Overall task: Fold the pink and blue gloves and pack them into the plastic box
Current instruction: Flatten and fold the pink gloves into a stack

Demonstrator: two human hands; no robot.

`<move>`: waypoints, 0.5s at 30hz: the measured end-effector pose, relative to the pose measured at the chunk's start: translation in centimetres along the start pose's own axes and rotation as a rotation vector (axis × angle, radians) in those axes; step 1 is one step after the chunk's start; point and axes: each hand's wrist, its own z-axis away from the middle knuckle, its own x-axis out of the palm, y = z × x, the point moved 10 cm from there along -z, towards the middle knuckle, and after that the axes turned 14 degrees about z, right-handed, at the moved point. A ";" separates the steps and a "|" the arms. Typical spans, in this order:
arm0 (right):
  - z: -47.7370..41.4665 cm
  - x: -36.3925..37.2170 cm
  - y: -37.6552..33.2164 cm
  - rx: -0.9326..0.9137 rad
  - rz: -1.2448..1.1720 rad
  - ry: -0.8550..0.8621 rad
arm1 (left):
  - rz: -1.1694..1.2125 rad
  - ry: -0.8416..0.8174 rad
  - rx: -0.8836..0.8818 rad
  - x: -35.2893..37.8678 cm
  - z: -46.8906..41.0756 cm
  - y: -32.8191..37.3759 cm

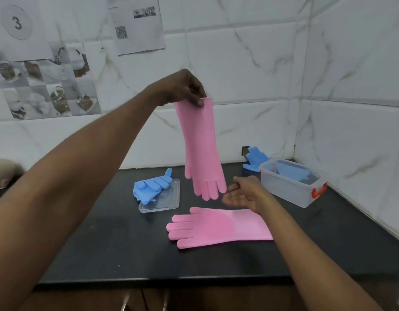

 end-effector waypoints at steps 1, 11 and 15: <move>-0.2 -1.0 -1.3 -0.068 0.083 0.088 | -0.005 -0.011 0.023 0.0 0.3 0.6; 3.6 -1.7 -19.1 -0.719 0.187 0.062 | 0.576 -0.012 0.236 0.4 1.8 2.8; 5.2 1.6 -21.1 -0.651 0.138 -0.253 | 0.969 -0.177 0.266 2.8 1.8 3.8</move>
